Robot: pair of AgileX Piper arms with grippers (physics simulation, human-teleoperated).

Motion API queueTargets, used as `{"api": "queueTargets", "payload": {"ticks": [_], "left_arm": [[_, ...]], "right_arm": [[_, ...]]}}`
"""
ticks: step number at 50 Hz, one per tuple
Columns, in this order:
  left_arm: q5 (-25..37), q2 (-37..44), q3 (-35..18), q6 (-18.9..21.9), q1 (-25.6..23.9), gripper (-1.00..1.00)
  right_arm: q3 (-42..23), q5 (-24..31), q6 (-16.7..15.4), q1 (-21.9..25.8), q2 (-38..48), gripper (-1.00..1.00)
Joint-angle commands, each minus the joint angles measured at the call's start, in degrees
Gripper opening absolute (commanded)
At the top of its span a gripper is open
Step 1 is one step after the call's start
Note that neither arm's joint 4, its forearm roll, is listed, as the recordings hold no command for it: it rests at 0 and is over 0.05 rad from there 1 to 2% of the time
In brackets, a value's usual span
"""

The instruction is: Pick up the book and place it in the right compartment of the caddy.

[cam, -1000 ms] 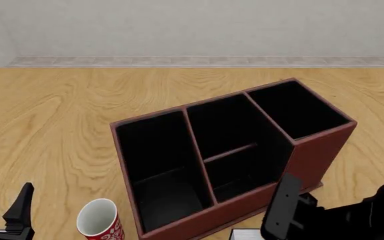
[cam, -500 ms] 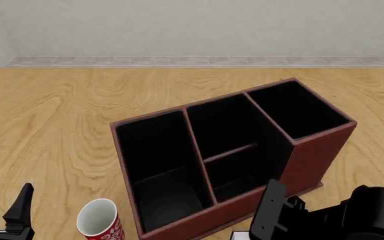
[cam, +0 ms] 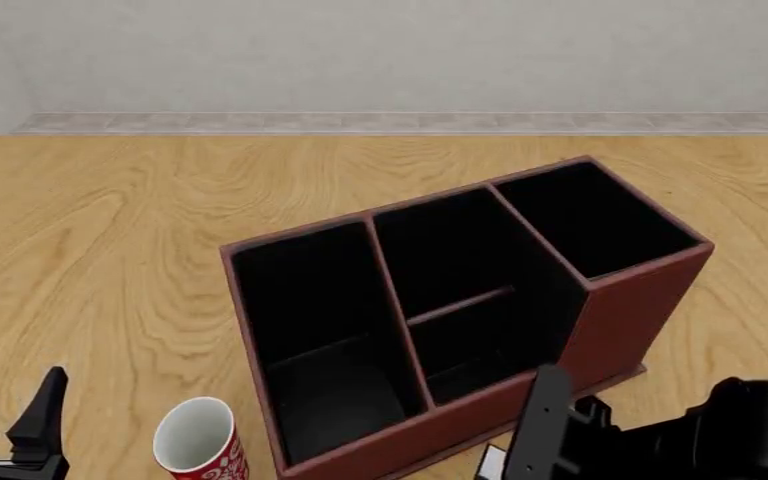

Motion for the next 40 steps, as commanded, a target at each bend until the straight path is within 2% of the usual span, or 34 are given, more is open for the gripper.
{"api": "queueTargets", "payload": {"ticks": [1, 11, 14, 18, 20, 23, 32, 40], "left_arm": [[0.2, 0.0, 0.0, 0.1, -0.3, 1.00], [0.0, 0.1, 0.0, -0.1, -0.6, 1.00], [-0.1, 0.1, 0.0, -0.1, -0.6, 1.00], [-0.3, 0.1, 0.0, -0.3, -0.6, 1.00], [-0.2, 0.1, 0.0, -0.3, -0.7, 1.00], [-0.2, 0.1, 0.0, -0.6, -0.9, 1.00], [-0.3, 0.0, 0.0, -0.7, -1.2, 1.00], [-0.7, 0.0, 0.0, -0.7, -1.3, 1.00]], "right_arm": [[-1.4, 3.7, 1.3, -0.8, -2.6, -1.00], [-4.7, 10.1, -3.2, -5.9, -7.7, -1.00], [-5.5, 11.3, -2.4, -5.2, -8.3, -1.00], [-7.6, 13.5, -3.7, -6.4, -9.7, -1.00], [-9.3, 14.6, -2.6, -5.3, -10.4, -1.00], [-10.3, 15.9, -4.5, -7.4, -11.3, -1.00], [-16.8, 21.0, -2.2, -4.1, -12.5, -1.00], [-23.8, 25.4, -5.8, -6.6, -12.4, -1.00]]}}
